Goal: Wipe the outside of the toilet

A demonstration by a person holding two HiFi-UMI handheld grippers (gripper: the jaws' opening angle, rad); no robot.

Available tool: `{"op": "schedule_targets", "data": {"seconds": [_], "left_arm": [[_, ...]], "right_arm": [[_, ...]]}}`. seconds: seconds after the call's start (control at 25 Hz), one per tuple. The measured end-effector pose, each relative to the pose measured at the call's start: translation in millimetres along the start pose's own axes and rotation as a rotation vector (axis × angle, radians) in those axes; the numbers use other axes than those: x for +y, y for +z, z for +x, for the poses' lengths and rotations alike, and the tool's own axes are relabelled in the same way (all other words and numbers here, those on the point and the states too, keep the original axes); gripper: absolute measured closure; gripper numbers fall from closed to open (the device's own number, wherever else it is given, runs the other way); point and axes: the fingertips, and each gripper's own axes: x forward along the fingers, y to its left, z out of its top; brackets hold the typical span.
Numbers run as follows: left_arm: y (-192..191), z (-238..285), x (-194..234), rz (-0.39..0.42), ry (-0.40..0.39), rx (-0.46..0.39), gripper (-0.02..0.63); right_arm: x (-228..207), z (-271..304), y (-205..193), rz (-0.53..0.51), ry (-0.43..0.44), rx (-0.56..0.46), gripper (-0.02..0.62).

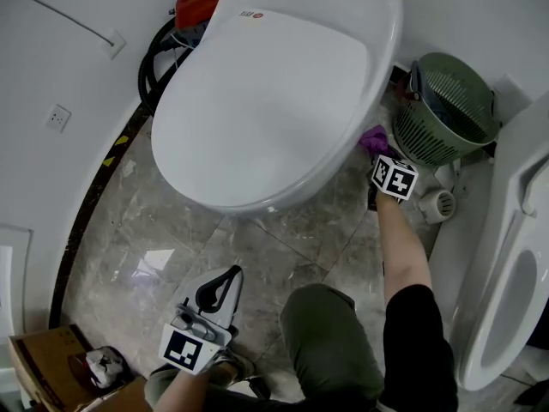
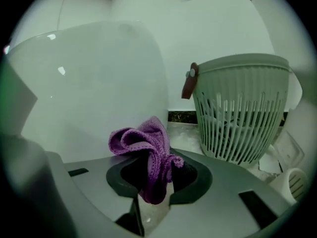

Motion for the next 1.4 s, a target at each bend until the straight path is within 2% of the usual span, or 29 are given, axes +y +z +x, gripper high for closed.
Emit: {"op": "schedule_targets", "data": {"seconds": [0.16,0.36,0.64,0.8,0.88,0.96,1.16,1.28,1.4], "left_arm": [[4.9,-1.2,1.7,-0.004,0.013,-0.011,0.598],[17.3,-8.6,14.6,-0.016,0.043,-0.050,0.598],[45.3,-27.7,34.7,-0.049,0.073,-0.100,0.598],[61.7,-48.5,70.9,0.039,0.142,-0.108,0.598],[75.4,-55.9,96.4,0.090,0.180,-0.149,0.598],[85.8,-60.4,120.1,0.107,0.203,-0.199,0.598],[88.4,-54.7,147.4,0.010,0.182,-0.295,0.598],[84.4,-41.3,146.4,0.047,0.153,-0.263,0.600],[75.6,-44.8,157.3,0.000,0.203,-0.221,0.603]], "right_arm": [[-13.7,-7.2,-9.5,0.133,-0.019,-0.018,0.491],[-10.1,-32.2,-22.2,0.164,0.010,-0.059,0.491],[48.9,-100.0,-6.0,0.035,0.143,-0.155,0.491],[102.7,-152.6,-4.9,0.028,0.225,-0.207,0.491],[133.2,-178.7,-2.6,0.016,0.254,-0.234,0.491],[161.5,-206.0,5.6,-0.021,0.266,-0.272,0.491],[217.4,-276.9,43.7,-0.142,0.283,-0.327,0.491],[240.8,-304.9,71.6,-0.163,0.301,-0.334,0.491],[255.6,-322.4,95.5,-0.134,0.299,-0.336,0.491]]}}
